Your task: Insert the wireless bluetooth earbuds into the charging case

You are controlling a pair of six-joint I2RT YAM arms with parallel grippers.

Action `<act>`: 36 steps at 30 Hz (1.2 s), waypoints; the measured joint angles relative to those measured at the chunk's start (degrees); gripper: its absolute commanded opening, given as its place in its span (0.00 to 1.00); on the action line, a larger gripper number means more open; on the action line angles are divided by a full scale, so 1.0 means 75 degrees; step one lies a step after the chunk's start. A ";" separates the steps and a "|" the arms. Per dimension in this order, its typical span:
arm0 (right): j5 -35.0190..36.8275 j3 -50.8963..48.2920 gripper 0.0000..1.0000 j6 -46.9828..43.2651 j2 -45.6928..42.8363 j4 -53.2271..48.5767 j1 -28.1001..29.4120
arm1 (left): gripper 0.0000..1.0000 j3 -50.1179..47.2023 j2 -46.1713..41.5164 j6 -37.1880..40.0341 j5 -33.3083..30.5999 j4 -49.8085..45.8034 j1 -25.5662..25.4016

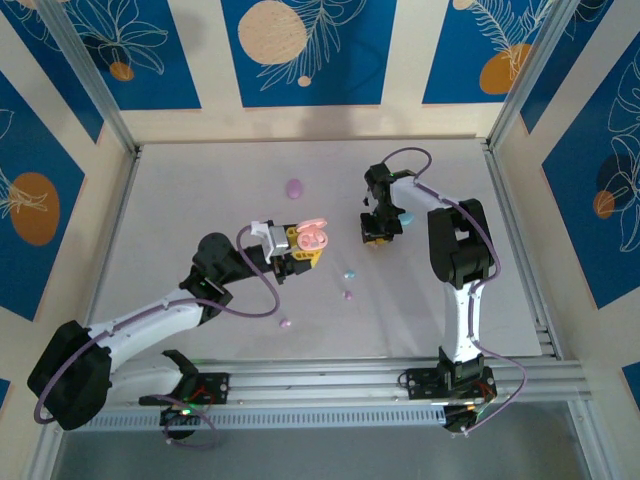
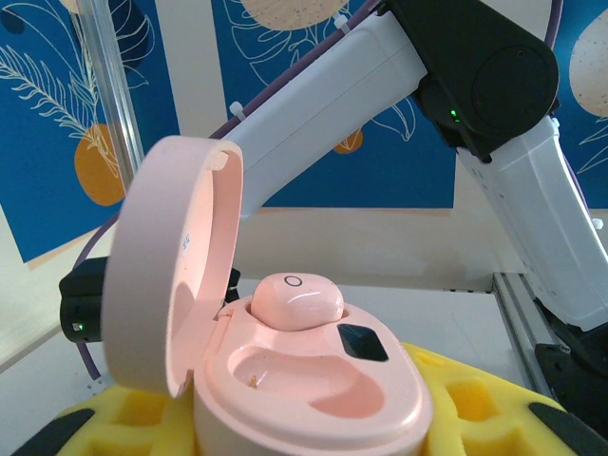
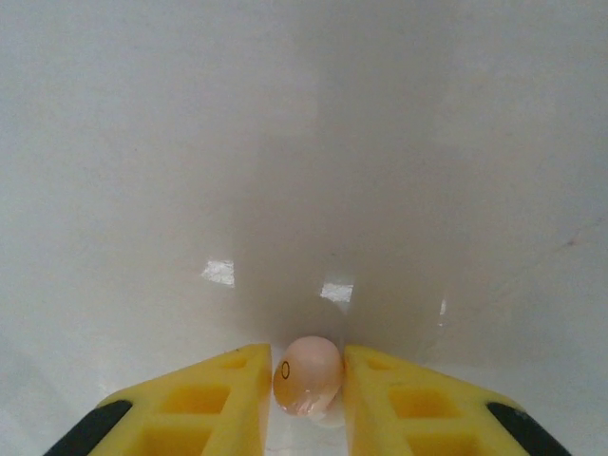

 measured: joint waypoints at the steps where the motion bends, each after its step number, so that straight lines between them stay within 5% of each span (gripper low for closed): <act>1: 0.0003 0.0000 0.26 0.0003 0.0000 -0.0012 0.0000 | 0.24 0.0000 0.0000 0.0000 0.0000 0.0000 0.0000; 15: -0.0562 -0.0175 0.16 -0.0044 -0.0134 0.0204 -0.0073 | 0.24 0.0000 0.0000 0.0000 -0.0047 -0.0003 0.0000; 29: -0.7924 -0.3567 0.17 0.2600 -0.4202 0.4188 -0.1355 | 0.24 -0.0114 0.0047 -0.0087 -0.0198 0.0090 0.0300; 36: -0.9646 -0.4025 0.18 0.4162 -0.4969 0.5712 -0.1239 | 0.24 -0.0114 0.0376 -0.0149 -0.0184 0.0335 0.0399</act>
